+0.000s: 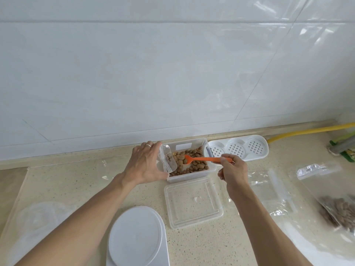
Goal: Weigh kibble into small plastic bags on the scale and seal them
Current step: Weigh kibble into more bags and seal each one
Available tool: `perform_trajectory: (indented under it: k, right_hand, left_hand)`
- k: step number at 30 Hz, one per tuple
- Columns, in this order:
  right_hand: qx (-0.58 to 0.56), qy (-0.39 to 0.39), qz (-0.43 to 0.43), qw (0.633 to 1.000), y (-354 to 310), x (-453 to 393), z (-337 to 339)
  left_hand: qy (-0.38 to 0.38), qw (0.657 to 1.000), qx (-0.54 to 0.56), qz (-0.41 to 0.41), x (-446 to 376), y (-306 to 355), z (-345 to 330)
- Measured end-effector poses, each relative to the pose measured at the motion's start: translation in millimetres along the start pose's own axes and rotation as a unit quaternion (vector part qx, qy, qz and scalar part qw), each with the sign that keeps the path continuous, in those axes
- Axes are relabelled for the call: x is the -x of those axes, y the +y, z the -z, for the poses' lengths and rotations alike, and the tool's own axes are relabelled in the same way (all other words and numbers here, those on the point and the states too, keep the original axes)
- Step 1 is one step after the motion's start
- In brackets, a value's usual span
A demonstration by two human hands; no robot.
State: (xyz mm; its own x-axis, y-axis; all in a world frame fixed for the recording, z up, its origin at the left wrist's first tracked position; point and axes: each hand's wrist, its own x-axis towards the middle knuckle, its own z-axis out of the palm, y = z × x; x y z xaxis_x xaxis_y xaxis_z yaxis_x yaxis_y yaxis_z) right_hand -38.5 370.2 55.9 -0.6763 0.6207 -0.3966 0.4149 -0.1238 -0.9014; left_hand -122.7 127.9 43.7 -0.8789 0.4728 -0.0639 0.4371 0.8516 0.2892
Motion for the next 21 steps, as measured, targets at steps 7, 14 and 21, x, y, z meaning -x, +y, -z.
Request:
perform_trajectory:
  k: [7,14,21]
  right_hand:
    - [0.066,-0.072,0.113,0.989,-29,17,-2]
    - [0.075,-0.151,0.18,0.969,-51,37,-14]
    - [0.226,-0.181,0.329,0.899,-64,40,-10]
  left_hand:
    - [0.0,0.999,0.032,-0.032,-6,22,5]
    - [-0.005,0.973,0.232,-0.002,-7,32,5]
    - [0.014,0.957,0.287,0.048,-2,17,-3]
